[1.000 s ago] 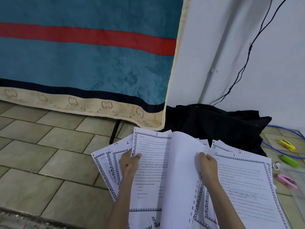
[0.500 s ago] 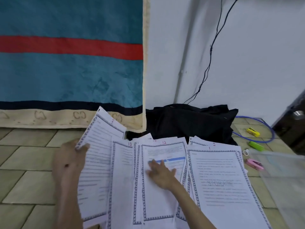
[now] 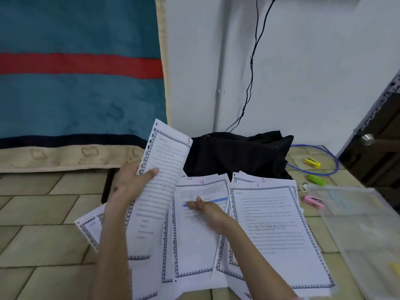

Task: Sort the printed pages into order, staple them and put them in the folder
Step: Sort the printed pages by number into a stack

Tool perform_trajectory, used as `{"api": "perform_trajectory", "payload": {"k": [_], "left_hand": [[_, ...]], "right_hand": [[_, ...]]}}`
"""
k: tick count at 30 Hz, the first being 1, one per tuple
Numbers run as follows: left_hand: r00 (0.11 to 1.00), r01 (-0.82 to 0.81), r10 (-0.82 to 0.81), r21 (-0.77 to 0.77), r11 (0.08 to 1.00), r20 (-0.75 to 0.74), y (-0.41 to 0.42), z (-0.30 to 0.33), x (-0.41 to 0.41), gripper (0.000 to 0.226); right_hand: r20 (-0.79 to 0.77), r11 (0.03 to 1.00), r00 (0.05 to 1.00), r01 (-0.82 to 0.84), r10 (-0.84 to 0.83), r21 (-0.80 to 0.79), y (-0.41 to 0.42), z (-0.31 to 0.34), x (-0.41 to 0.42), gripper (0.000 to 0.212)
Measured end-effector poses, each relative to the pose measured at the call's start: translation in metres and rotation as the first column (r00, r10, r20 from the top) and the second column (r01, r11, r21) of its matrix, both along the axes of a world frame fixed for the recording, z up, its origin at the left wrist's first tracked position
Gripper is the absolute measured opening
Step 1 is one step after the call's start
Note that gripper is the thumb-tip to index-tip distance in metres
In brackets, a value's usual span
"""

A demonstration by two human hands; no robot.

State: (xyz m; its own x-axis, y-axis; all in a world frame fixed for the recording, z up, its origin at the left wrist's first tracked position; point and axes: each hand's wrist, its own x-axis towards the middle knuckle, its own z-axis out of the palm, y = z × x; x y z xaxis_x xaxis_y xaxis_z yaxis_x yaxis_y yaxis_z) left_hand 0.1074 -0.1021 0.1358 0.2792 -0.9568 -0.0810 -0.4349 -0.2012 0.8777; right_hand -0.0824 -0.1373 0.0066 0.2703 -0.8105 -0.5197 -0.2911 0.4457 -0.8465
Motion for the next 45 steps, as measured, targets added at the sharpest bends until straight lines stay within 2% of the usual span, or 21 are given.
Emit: {"api": "perform_trajectory", "payload": {"k": [7,8,10,11,12,14,16,18,20,22,24,26,27,29,31,34,36,39,41,44,45], "left_hand": [[0.984,0.074,-0.107,-0.218,0.973,-0.146,0.009,0.032,-0.021,0.008],[0.97,0.078,-0.133,-0.257,0.963,-0.204,0.013,0.039,-0.023,0.009],[0.953,0.04,-0.131,-0.313,0.949,-0.275,0.016,0.048,-0.023,0.013],[0.962,0.023,-0.11,-0.328,0.944,-0.248,0.014,0.047,-0.021,0.013],[0.979,0.023,-0.087,-0.325,0.946,-0.185,0.012,0.043,-0.018,0.013],[0.997,0.052,-0.067,-0.251,0.967,-0.05,0.002,0.022,-0.011,0.012],[0.997,0.078,-0.079,-0.093,0.993,-0.006,-0.006,-0.013,-0.005,0.011],[0.993,0.111,-0.112,0.052,0.993,0.028,-0.012,-0.056,0.001,0.01],[0.986,0.132,-0.145,0.134,0.982,0.088,-0.012,-0.092,0.002,0.012],[0.985,0.13,-0.147,0.172,0.977,0.089,-0.014,-0.119,0.0,0.023],[0.986,0.113,-0.135,0.194,0.975,0.103,-0.016,-0.133,-0.006,0.031],[0.986,0.07,-0.1,0.209,0.975,0.137,-0.019,-0.139,-0.012,0.035],[0.986,0.046,-0.079,0.21,0.977,0.15,-0.021,-0.14,-0.015,0.038],[0.986,0.003,-0.039,0.214,0.977,0.164,-0.023,-0.142,-0.018,0.04],[0.984,0.002,-0.042,0.225,0.974,0.175,-0.025,-0.144,-0.019,0.042],[0.983,0.004,-0.05,0.251,0.968,0.178,-0.026,-0.147,-0.018,0.042],[0.983,-0.009,-0.039,0.258,0.966,0.178,-0.027,-0.147,-0.018,0.042],[0.986,-0.024,-0.021,0.264,0.964,0.166,-0.025,-0.148,-0.018,0.041],[0.988,-0.031,-0.012,0.269,0.963,0.156,-0.025,-0.149,-0.017,0.042],[0.988,-0.039,-0.003,0.266,0.963,0.153,-0.026,-0.149,-0.018,0.041],[0.988,-0.04,-0.001,0.262,0.964,0.155,-0.026,-0.149,-0.018,0.04]], "right_hand": [[-0.085,0.986,0.984,-0.162,0.159,-0.038,0.005,-0.013,0.004,0.048],[-0.066,0.985,0.985,-0.162,0.158,-0.053,0.004,-0.019,0.002,0.049],[0.097,0.996,0.992,-0.075,0.078,-0.038,0.004,-0.029,-0.008,0.061],[0.165,0.999,0.986,-0.037,0.036,0.004,0.009,-0.03,-0.015,0.076],[0.165,0.993,0.98,-0.102,0.11,-0.058,0.009,-0.027,-0.017,0.077],[0.279,0.989,0.949,-0.149,0.15,-0.023,0.022,-0.002,-0.019,0.029],[0.145,0.994,0.984,-0.105,0.105,-0.011,0.016,0.009,-0.023,0.033],[0.035,0.989,0.998,0.058,-0.054,-0.138,0.011,0.007,-0.032,0.022],[0.008,0.935,0.963,0.264,-0.27,-0.237,0.003,-0.007,-0.055,0.015],[-0.09,0.815,0.854,0.452,-0.513,-0.363,0.007,-0.003,-0.092,0.02],[-0.308,0.706,0.65,0.535,-0.695,-0.464,0.007,-0.003,-0.133,0.032],[-0.557,0.709,0.466,0.595,-0.688,-0.378,0.01,-0.01,-0.168,0.064],[-0.635,0.729,0.443,0.617,-0.633,-0.297,0.014,-0.011,-0.18,0.076],[-0.682,0.748,0.449,0.626,-0.578,-0.222,0.02,-0.015,-0.194,0.083],[-0.664,0.741,0.45,0.627,-0.597,-0.24,0.02,-0.021,-0.202,0.079],[-0.597,0.674,0.406,0.66,-0.692,-0.332,0.018,-0.028,-0.205,0.062],[-0.491,0.586,0.37,0.696,-0.788,-0.415,0.022,-0.026,-0.207,0.048],[-0.331,0.508,0.388,0.714,-0.86,-0.481,0.029,-0.02,-0.21,0.024],[-0.267,0.51,0.435,0.702,-0.86,-0.497,0.03,-0.021,-0.209,0.022],[-0.227,0.551,0.507,0.706,-0.832,-0.445,0.026,-0.023,-0.207,0.036],[-0.237,0.573,0.527,0.689,-0.816,-0.444,0.025,-0.024,-0.206,0.03]]}}
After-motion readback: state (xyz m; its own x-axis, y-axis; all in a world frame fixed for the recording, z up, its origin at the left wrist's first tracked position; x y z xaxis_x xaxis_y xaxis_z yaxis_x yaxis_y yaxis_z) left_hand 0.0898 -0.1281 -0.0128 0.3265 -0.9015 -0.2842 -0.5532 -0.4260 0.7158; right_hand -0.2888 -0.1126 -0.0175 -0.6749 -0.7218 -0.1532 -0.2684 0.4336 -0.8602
